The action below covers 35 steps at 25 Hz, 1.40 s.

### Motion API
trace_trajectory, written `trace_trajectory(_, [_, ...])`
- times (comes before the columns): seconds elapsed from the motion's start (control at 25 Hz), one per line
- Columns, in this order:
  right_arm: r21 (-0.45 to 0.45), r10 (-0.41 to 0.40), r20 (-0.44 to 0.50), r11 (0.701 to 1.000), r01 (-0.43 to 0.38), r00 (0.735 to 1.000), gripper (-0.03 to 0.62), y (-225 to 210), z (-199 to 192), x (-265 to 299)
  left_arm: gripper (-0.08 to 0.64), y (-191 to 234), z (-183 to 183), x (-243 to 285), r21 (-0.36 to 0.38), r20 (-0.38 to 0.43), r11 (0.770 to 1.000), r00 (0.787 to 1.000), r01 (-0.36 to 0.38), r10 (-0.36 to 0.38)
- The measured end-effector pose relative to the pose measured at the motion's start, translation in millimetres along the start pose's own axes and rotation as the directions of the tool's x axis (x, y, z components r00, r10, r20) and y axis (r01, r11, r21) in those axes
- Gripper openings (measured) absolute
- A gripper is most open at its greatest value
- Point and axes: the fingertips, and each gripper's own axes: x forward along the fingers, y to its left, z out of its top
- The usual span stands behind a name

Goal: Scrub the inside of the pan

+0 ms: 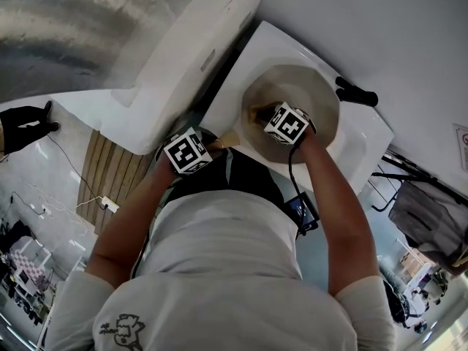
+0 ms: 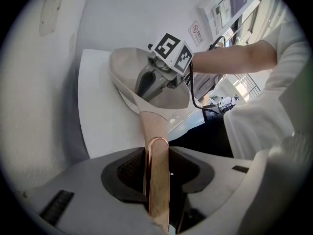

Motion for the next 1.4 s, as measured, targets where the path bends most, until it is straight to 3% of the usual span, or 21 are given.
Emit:
trace_trajectory(0.12, [0.100, 0.148, -0.045, 0.985, -0.143, 0.988, 0.025, 22, -20, 0, 0.152, 0, 0, 1, 0.004, -0.001, 1.000, 1.000, 0.001, -0.001])
trace_trajectory(0.2, [0.164, 0.213, -0.088, 0.967, -0.197, 0.973, 0.025, 31, -36, -4, 0.152, 0, 0, 1, 0.007, -0.001, 1.000, 1.000, 0.001, -0.001])
trace_trajectory(0.4, [0.243, 0.263, -0.248, 0.949, -0.203, 0.932, 0.025, 40, -74, -17, 0.152, 1, 0, 3, 0.011, -0.001, 1.000, 1.000, 0.000, 0.000])
trace_trajectory(0.52, [0.239, 0.239, -0.397, 0.959, -0.151, 0.886, 0.025, 39, -97, -28, 0.152, 1, 1, 4, 0.012, -0.004, 1.000, 1.000, -0.001, 0.001])
trace_trajectory(0.76, [0.093, 0.090, -0.670, 0.995, -0.037, 0.737, 0.026, 24, -133, -45, 0.152, 1, 1, 6, 0.013, 0.005, 1.000, 1.000, 0.004, -0.004])
trace_trajectory(1.04, [-0.122, -0.159, -0.797, 0.987, 0.103, 0.583, 0.028, -26, -162, -67, 0.152, 1, 1, 5, 0.012, 0.008, 1.000, 1.000, -0.001, 0.001])
trace_trajectory(1.2, [-0.244, -0.323, -0.781, 0.946, 0.215, 0.534, 0.028, -63, -159, -80, 0.152, 0, 1, 5, 0.012, 0.012, 1.000, 1.000, -0.005, 0.005])
trace_trajectory(1.4, [-0.403, -0.536, -0.671, 0.844, 0.355, 0.513, 0.028, -105, -135, -90, 0.153, 0, 2, 6, 0.013, 0.016, 1.000, 1.000, -0.013, 0.013])
